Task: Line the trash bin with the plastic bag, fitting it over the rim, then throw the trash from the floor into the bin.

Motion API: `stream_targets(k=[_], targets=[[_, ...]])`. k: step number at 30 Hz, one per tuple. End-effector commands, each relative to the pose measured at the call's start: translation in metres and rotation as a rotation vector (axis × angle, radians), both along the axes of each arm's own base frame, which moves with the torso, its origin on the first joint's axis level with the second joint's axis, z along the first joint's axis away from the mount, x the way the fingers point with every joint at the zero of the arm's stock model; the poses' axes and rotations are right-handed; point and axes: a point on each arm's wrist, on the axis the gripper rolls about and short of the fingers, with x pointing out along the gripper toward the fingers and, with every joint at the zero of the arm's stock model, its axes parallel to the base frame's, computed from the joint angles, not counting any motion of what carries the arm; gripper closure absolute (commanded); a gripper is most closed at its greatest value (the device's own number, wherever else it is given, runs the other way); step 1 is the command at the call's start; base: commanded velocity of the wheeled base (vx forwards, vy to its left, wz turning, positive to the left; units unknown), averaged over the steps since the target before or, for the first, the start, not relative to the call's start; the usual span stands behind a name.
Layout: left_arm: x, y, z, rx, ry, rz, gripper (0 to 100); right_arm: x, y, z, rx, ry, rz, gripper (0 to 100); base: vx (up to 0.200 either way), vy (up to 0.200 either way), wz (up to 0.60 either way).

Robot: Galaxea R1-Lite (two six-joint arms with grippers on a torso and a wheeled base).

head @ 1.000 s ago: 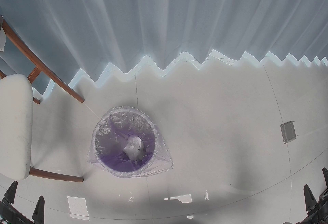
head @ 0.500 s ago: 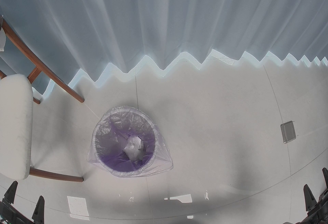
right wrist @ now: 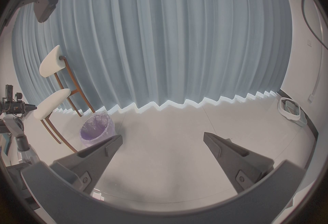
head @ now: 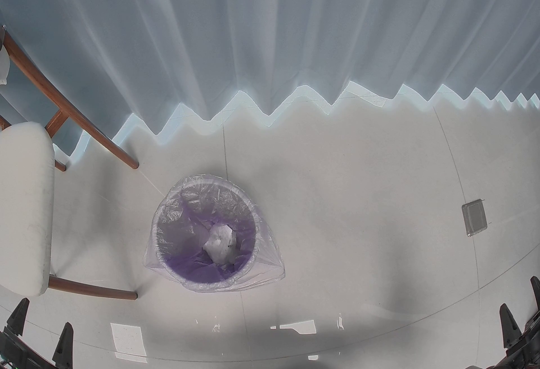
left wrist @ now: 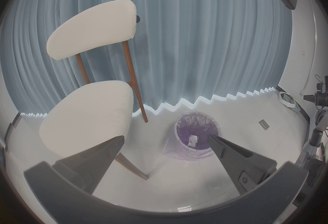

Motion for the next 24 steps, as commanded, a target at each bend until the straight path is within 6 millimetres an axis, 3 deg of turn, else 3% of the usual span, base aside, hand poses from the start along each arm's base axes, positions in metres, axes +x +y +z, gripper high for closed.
stream_targets(k=[1,24], targets=[[0.0002,0.0,-0.0052,0.0,0.003,0.0,0,0.0002,0.0,-0.0047,0.0,0.003,0.0,0,0.0,0.0,0.0],[0.0001,0.0,-0.0052,-0.003,0.001,0.002,0,0.0002,0.0,-0.0047,0.0,0.003,0.0,0,0.0,0.0,0.0]])
